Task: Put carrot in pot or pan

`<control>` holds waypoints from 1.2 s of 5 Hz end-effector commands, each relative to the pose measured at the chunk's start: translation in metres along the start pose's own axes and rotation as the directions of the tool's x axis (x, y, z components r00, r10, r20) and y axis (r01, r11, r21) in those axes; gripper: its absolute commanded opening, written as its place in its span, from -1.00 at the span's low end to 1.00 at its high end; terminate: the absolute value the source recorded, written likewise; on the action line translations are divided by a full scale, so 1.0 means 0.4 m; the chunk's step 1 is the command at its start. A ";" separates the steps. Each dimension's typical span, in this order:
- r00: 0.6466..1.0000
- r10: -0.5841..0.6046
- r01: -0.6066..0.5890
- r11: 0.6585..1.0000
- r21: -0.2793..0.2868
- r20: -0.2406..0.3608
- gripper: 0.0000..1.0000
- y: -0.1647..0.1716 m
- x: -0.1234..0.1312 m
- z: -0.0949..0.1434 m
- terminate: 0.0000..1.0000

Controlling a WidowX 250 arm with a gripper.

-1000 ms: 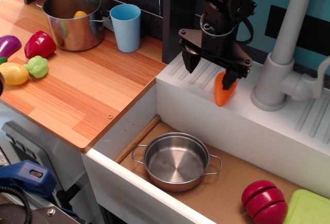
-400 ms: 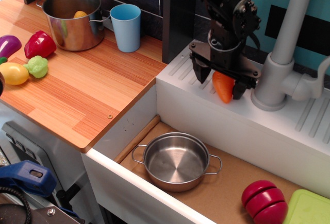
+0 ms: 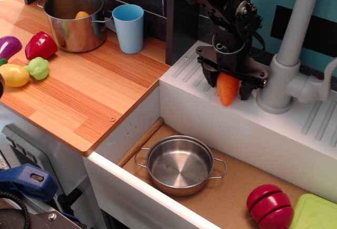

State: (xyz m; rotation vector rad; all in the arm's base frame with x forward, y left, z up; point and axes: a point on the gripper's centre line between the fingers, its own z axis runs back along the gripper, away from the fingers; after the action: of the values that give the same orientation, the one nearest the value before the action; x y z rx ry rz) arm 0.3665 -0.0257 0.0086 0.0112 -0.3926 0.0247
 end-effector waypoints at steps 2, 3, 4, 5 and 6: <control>0.998 0.022 -0.018 0.998 0.064 -0.057 -1.00 0.006 -0.013 0.093 -1.00; 0.997 0.024 -0.017 0.995 0.099 -0.072 -1.00 0.026 -0.045 0.131 -1.00; 0.996 0.037 -0.029 0.996 0.089 -0.082 -1.00 0.040 -0.085 0.131 -1.00; 0.994 0.039 -0.032 0.997 0.065 -0.099 -1.00 0.050 -0.119 0.118 -1.00; 0.991 0.046 -0.039 0.998 0.059 -0.126 1.00 0.053 -0.136 0.123 -1.00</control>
State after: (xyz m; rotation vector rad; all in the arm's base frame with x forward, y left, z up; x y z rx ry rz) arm 0.2909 -0.0073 0.0195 0.0610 -0.2167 0.0727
